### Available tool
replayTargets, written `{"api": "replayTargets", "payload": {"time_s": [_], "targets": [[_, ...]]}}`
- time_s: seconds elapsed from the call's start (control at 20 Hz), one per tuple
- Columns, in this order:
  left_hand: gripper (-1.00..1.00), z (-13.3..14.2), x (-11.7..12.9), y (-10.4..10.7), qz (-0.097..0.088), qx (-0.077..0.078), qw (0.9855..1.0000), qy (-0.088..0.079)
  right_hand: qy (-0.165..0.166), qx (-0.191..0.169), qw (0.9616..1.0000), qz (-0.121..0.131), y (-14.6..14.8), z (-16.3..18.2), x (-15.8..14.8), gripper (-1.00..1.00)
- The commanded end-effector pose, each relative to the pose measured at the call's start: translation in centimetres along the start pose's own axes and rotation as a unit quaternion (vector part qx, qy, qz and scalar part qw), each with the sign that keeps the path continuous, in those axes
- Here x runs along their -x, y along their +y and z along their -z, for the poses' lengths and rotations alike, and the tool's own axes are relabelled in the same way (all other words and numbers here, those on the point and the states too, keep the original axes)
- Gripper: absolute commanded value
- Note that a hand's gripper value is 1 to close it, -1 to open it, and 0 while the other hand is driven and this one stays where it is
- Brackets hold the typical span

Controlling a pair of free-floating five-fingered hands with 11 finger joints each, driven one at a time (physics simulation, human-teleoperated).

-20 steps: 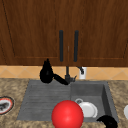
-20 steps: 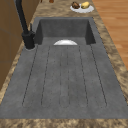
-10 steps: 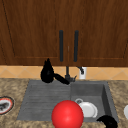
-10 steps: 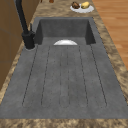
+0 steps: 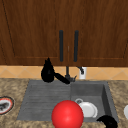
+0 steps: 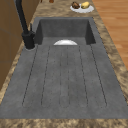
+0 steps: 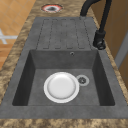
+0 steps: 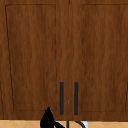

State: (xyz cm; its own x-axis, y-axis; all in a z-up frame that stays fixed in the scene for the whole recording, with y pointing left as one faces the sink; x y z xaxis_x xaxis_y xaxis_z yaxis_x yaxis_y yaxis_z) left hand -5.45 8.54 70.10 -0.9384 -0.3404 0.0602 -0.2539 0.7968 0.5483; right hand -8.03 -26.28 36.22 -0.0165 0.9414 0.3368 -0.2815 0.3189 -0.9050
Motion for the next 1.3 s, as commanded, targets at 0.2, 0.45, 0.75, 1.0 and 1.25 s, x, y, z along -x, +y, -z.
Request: {"api": "replayTargets", "payload": {"time_s": [0.2, 0.45, 0.75, 1.0, 1.25], "targets": [[-1.00, 1.7, 0.7, 0.0, 0.030, -0.035, 0.9989, 0.008, 0.000, 0.000, 1.0000, 0.000, 0.0, 0.0, 0.0, 0.00], [-1.00, 2.7, 1.1, -0.6, 0.041, -0.051, 0.9977, 0.016, 0.000, 0.000, 1.0000, 0.000, 0.0, 0.0, 0.0, 0.00], [-1.00, 3.5, 1.4, -1.3, 0.042, -0.065, 0.9967, 0.025, 0.000, 0.000, 1.0000, 0.000, 0.0, 0.0, 0.0, 0.00], [-1.00, 3.7, 1.6, -1.7, 0.037, -0.078, 0.9956, 0.037, 0.000, 0.000, 1.0000, 0.000, 0.0, 0.0, 0.0, 0.00], [-1.00, 4.0, 1.8, -1.9, 0.038, -0.082, 0.9951, 0.040, 0.000, 0.000, 1.0000, 0.000, 0.0, 0.0, 0.0, 0.00]]}}
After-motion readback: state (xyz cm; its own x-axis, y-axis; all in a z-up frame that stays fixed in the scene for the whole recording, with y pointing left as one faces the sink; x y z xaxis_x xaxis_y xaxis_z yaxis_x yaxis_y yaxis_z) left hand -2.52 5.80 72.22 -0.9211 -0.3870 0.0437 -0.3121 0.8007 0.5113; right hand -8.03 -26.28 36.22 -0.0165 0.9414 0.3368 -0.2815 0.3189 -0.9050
